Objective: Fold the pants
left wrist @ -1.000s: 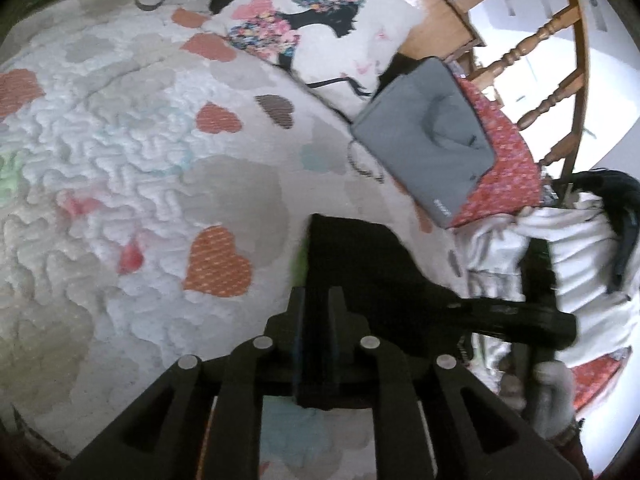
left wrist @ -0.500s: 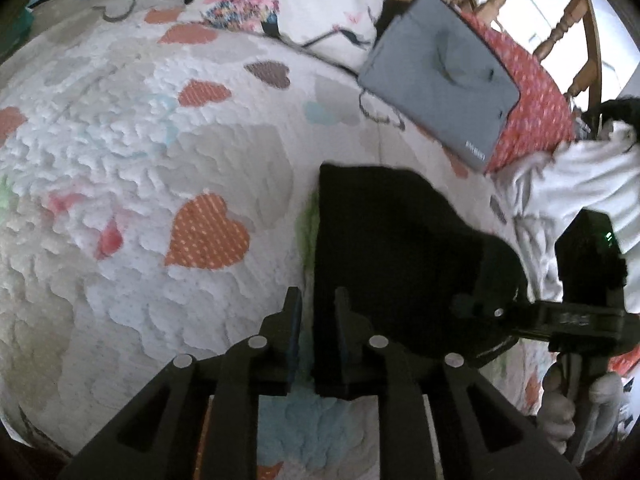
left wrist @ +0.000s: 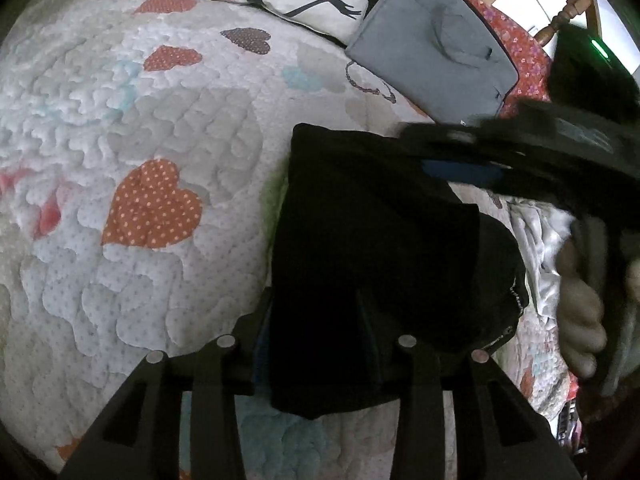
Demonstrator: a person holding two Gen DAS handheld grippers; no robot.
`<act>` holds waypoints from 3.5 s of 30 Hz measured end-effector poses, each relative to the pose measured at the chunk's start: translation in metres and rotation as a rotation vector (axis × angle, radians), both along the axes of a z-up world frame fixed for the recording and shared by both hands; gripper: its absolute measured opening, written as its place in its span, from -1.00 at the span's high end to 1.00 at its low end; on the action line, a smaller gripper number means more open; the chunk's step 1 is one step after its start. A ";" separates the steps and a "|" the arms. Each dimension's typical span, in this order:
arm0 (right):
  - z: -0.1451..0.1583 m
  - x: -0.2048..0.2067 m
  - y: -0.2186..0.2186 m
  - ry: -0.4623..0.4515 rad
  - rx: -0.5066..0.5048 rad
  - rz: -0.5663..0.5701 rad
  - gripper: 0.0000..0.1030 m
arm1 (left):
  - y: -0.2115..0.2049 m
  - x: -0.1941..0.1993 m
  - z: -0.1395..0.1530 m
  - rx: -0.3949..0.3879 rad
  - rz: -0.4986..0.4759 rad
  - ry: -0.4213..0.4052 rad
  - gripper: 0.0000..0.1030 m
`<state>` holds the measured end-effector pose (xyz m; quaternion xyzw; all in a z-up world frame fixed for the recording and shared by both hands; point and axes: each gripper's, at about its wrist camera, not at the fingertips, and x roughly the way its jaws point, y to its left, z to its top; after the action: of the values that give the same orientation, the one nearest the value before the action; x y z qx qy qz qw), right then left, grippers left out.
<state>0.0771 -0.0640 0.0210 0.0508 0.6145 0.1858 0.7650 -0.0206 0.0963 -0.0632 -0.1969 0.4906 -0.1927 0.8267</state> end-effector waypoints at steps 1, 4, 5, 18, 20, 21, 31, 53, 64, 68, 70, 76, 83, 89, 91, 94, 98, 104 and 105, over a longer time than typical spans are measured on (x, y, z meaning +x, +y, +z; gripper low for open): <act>-0.009 0.007 0.015 0.005 -0.038 0.036 -0.13 | 0.000 0.000 0.000 0.005 0.001 0.001 0.47; -0.034 0.015 0.043 0.058 -0.104 0.106 0.87 | -0.003 0.001 0.001 0.020 0.006 0.003 0.60; -0.040 0.015 0.048 0.089 -0.102 0.125 0.89 | -0.005 0.001 0.002 0.029 0.006 -0.001 0.62; -0.031 0.051 0.021 0.029 -0.178 -0.044 0.64 | -0.014 0.000 0.009 0.122 0.004 -0.007 0.61; -0.018 0.048 -0.009 0.003 -0.188 -0.125 0.48 | -0.014 0.000 0.009 0.115 0.009 0.002 0.59; -0.008 0.045 -0.025 -0.024 -0.202 -0.162 0.48 | -0.012 0.001 0.009 0.104 0.012 0.009 0.59; -0.003 -0.020 -0.056 0.101 0.229 -0.213 0.48 | 0.020 0.001 0.012 0.051 0.111 0.023 0.59; -0.026 -0.031 -0.050 0.070 0.269 -0.263 0.75 | 0.019 -0.005 0.019 0.169 0.153 -0.021 0.48; -0.016 -0.067 -0.075 0.004 -0.059 -0.441 0.88 | 0.039 -0.002 0.023 0.155 0.215 -0.002 0.35; 0.010 -0.091 -0.102 -0.065 0.009 -0.457 0.80 | 0.032 -0.003 0.026 0.166 0.193 -0.019 0.35; 0.014 -0.101 -0.098 -0.077 0.109 -0.431 0.76 | 0.029 -0.003 0.026 0.178 0.192 -0.022 0.34; -0.033 -0.115 -0.080 0.069 0.195 -0.404 0.70 | 0.026 -0.006 0.025 0.213 0.187 -0.037 0.34; -0.009 -0.139 -0.118 -0.012 0.118 -0.495 0.56 | 0.041 -0.005 0.021 0.196 0.240 -0.008 0.34; -0.004 -0.127 -0.104 -0.083 0.181 -0.408 0.56 | 0.043 -0.007 0.023 0.213 0.256 -0.026 0.33; -0.018 -0.117 -0.091 -0.064 0.159 -0.387 0.56 | 0.040 -0.008 0.023 0.233 0.250 -0.036 0.33; -0.025 -0.116 -0.080 -0.026 0.150 -0.362 0.88 | 0.036 -0.010 0.023 0.271 0.247 -0.043 0.33; -0.005 -0.137 -0.089 -0.035 0.169 -0.394 0.95 | 0.037 -0.007 0.020 0.257 0.247 -0.031 0.33; -0.036 -0.150 -0.111 0.057 0.133 -0.471 1.00 | 0.028 -0.006 0.020 0.260 0.217 -0.033 0.33; -0.033 -0.150 -0.116 0.053 0.154 -0.491 1.00 | 0.028 -0.007 0.020 0.260 0.217 -0.035 0.33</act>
<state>-0.0733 -0.1795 -0.0125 0.2613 0.5876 0.0394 0.7647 -0.0273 0.1246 -0.0429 -0.1368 0.4728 -0.0405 0.8695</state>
